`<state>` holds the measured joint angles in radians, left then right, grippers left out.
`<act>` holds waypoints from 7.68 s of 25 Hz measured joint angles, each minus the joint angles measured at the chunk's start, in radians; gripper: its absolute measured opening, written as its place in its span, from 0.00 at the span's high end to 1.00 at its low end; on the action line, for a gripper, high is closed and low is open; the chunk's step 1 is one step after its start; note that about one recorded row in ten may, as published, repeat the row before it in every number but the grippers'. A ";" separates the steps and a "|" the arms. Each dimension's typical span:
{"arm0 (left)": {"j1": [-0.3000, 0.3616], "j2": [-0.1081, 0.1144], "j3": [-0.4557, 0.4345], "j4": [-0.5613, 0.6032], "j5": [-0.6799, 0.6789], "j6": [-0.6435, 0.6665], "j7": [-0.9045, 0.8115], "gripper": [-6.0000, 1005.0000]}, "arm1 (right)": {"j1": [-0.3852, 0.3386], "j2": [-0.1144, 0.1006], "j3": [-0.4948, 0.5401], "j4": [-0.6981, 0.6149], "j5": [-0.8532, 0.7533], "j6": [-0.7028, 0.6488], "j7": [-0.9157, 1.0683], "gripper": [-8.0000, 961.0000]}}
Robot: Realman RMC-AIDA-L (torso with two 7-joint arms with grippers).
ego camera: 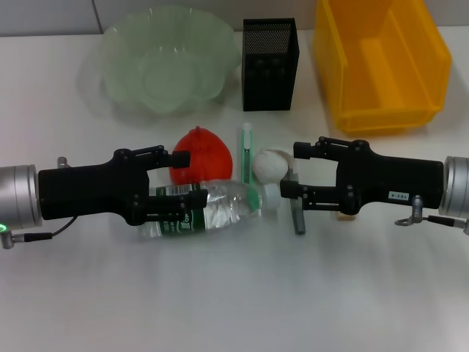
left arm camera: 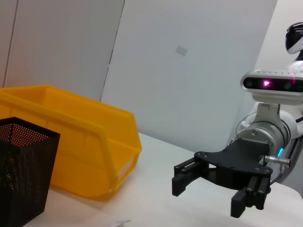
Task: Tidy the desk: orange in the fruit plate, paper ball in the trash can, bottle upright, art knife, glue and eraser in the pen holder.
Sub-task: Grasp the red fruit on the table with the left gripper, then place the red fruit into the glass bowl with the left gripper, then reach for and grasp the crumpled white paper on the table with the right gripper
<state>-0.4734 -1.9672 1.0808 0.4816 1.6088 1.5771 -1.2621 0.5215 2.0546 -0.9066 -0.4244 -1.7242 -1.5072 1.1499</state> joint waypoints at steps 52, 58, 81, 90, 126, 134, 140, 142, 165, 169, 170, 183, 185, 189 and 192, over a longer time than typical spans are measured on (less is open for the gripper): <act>-0.091 -0.073 -0.067 0.076 0.080 -0.280 0.006 0.26 | -0.021 -0.002 -0.006 0.005 0.000 0.004 0.040 0.18; -0.109 -0.097 -0.066 0.078 0.155 -0.377 0.004 0.27 | -0.027 -0.002 -0.006 0.007 0.000 0.004 0.050 0.18; -0.144 -0.098 0.091 0.072 0.210 -0.507 -0.047 0.31 | -0.031 -0.002 -0.005 0.001 0.001 0.013 0.051 0.18; -0.145 -0.101 0.094 0.073 0.204 -0.522 -0.048 0.48 | -0.031 -0.002 -0.005 0.001 0.003 0.013 0.051 0.18; -0.105 -0.098 -0.228 0.116 -0.080 -0.260 0.023 0.94 | -0.034 -0.002 -0.005 0.000 0.002 0.010 0.051 0.18; -0.141 -0.103 -0.274 -0.012 -0.235 -0.484 0.215 0.94 | -0.034 -0.002 -0.005 -0.001 0.002 0.011 0.051 0.18; -0.225 -0.110 -0.277 -0.153 -0.262 -0.645 0.393 0.94 | -0.033 -0.002 -0.005 -0.001 0.005 0.012 0.051 0.18; -0.230 -0.111 -0.275 -0.176 -0.300 -0.648 0.420 0.92 | -0.033 -0.002 -0.005 -0.001 0.006 0.013 0.050 0.18; -0.115 -0.060 -0.213 -0.025 -0.281 -0.163 0.067 0.19 | -0.032 -0.011 -0.002 -0.004 0.008 0.005 0.051 0.18; -0.055 -0.025 -0.143 0.057 -0.201 0.046 0.005 0.15 | -0.027 -0.013 0.015 -0.012 0.009 0.004 0.051 0.18; -0.049 -0.017 -0.135 0.059 -0.170 0.076 -0.001 0.14 | -0.024 -0.014 0.019 -0.013 0.009 0.003 0.052 0.18; 0.002 -0.018 -0.137 0.054 0.038 0.113 0.035 0.14 | 0.040 -0.031 0.011 -0.421 -0.199 -0.083 0.600 0.18; 0.002 -0.025 -0.137 0.053 0.039 0.105 0.051 0.14 | 0.116 -0.046 0.011 -0.574 -0.337 -0.116 0.825 0.18; 0.007 -0.036 -0.139 0.053 0.039 0.094 0.069 0.14 | 0.277 -0.086 0.011 -0.611 -0.519 -0.170 1.023 0.18; 0.009 -0.037 -0.136 0.053 0.040 0.094 0.067 0.14 | 0.359 -0.094 0.010 -0.589 -0.615 -0.185 1.074 0.18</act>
<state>-0.4647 -2.0043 0.9453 0.5348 1.6484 1.6710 -1.1951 0.8800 1.9609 -0.8968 -1.0131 -2.3389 -1.6918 2.2244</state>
